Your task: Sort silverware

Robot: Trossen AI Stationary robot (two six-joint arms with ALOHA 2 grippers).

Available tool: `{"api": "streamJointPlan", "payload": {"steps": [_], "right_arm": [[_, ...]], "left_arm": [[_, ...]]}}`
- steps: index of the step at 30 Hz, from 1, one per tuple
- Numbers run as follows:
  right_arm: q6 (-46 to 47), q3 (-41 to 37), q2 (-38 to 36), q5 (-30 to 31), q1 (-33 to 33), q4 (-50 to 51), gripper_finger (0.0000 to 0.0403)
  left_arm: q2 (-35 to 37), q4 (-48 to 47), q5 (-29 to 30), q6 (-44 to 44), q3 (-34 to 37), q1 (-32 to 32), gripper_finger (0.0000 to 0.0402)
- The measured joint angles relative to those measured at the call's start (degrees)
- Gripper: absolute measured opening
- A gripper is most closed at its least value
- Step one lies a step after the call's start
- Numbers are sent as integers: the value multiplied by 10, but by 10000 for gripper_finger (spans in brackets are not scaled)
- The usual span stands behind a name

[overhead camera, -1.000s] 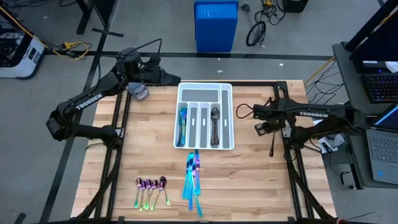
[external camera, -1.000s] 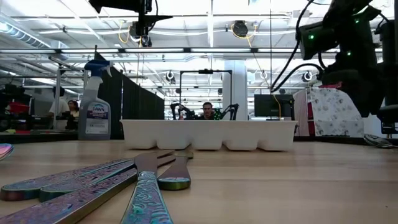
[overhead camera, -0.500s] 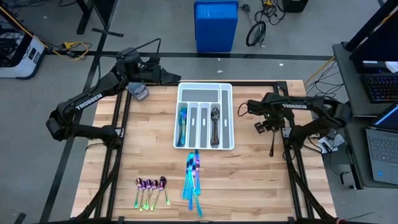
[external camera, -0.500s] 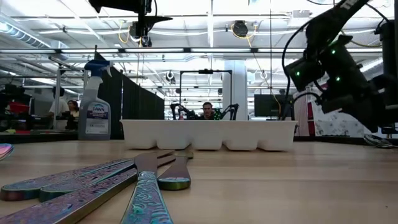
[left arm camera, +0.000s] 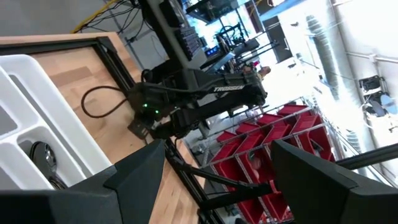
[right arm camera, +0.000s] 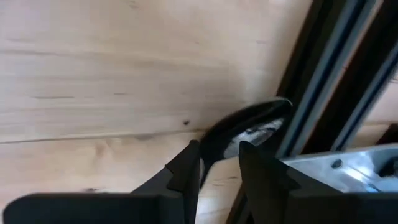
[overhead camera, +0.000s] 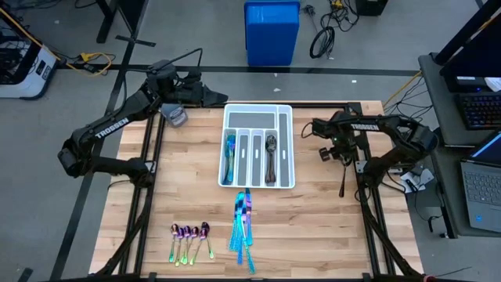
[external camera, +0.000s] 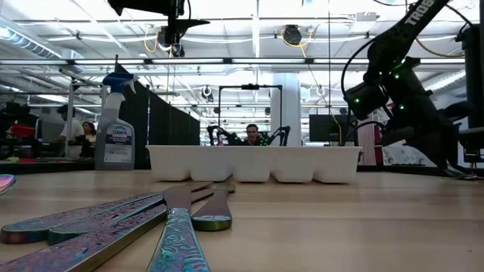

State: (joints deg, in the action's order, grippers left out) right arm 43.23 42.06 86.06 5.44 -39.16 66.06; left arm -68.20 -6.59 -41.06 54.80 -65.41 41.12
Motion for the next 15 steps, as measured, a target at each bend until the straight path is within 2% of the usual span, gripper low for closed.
{"api": "streamJointPlan", "payload": {"steps": [15], "right_arm": [[33, 0, 0, 6, -7, 0, 90]], "left_arm": [[0, 0, -5, -12, 0, 0, 278]]}}
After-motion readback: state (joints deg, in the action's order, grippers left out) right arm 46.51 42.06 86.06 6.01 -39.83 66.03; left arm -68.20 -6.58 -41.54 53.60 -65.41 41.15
